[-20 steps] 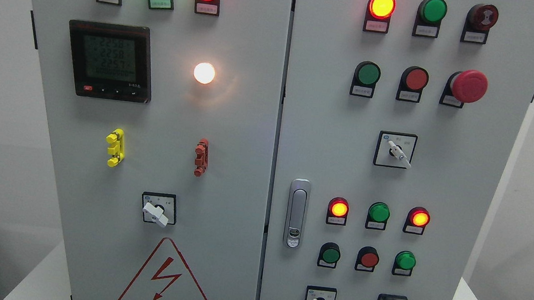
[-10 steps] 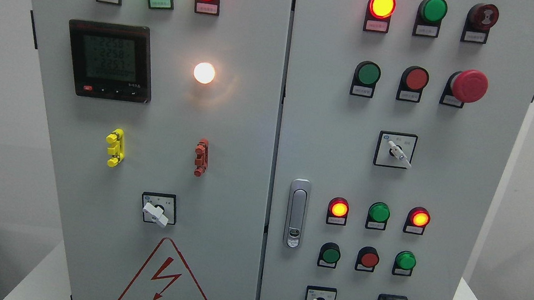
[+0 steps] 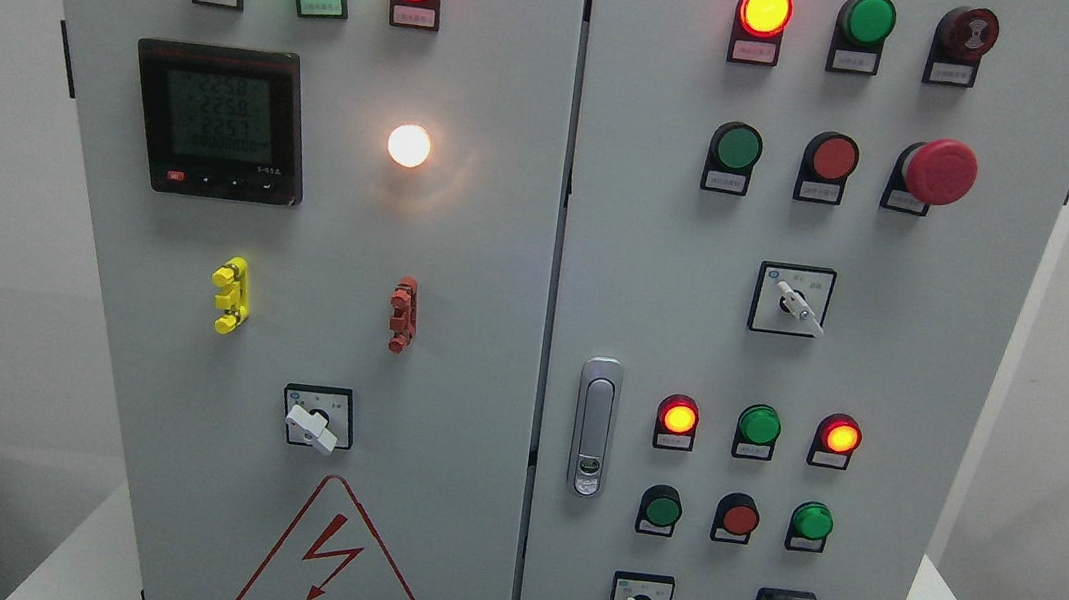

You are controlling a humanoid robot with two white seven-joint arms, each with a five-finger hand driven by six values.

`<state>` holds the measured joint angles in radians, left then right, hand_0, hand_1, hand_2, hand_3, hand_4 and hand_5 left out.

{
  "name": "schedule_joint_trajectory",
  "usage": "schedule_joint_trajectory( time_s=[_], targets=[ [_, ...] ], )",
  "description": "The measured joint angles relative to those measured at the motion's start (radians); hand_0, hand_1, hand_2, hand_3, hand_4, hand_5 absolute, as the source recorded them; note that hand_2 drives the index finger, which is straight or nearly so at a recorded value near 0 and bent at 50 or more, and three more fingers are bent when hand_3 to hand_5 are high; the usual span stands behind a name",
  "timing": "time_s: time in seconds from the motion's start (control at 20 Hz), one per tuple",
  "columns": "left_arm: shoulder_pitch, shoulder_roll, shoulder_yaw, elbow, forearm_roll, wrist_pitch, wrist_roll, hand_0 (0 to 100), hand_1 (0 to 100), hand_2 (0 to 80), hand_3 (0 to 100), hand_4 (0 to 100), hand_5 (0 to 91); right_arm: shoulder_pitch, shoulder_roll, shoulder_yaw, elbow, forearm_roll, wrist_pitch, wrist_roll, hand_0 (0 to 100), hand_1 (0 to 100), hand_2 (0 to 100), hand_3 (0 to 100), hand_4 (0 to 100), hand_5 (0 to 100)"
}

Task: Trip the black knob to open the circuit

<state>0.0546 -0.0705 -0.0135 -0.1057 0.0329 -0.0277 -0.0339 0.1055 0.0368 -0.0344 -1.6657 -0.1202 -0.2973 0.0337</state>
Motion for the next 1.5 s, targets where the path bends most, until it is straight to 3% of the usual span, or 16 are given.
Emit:
schedule_joint_trajectory(
  time_s=[1.5],
  targets=[
    [0.0,0.0,0.0,0.0,0.0,0.0,0.0,12,39,0.0,0,0,0.0,-0.054,0.0,0.01,-0.005,0.0,0.03,0.0,76,82,0,90,96,99]
  ],
)
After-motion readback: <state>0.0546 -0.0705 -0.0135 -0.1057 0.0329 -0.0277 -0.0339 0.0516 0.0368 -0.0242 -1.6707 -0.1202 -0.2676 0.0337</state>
